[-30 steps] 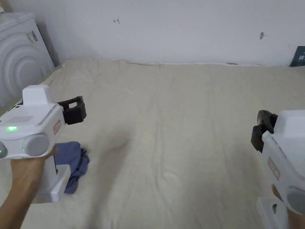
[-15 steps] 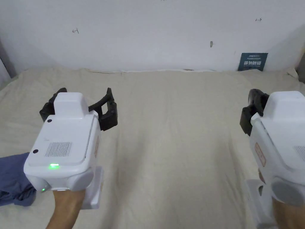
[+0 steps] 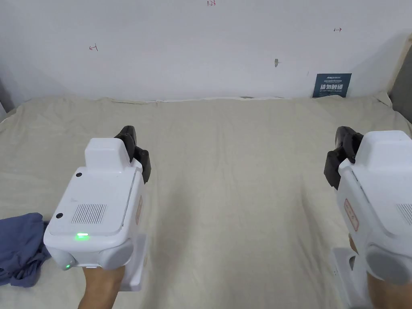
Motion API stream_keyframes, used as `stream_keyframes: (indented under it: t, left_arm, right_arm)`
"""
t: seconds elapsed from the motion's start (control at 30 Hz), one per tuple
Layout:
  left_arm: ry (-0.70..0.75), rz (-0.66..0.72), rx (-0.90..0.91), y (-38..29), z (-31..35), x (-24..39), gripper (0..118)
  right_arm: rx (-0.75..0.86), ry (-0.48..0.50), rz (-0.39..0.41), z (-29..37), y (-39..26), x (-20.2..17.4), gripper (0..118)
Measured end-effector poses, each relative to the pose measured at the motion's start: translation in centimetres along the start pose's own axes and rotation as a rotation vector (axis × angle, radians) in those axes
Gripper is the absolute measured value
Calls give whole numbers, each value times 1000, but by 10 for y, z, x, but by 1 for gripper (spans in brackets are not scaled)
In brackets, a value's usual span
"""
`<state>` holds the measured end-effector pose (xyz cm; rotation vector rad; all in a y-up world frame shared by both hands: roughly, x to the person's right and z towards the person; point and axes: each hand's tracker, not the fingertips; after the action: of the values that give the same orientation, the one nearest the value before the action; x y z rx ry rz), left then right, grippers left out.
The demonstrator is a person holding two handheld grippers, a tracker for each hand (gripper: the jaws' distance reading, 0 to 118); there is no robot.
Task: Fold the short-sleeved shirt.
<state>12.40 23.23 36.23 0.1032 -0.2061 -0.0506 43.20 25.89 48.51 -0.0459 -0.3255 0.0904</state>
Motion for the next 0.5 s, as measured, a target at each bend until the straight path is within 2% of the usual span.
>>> stream_keyframes:
  t: [0.5]
  left_arm:
    - [-9,0,-23,-3,1,2,0]
  right_arm:
    - [6,2,-2,1,2,-2,2]
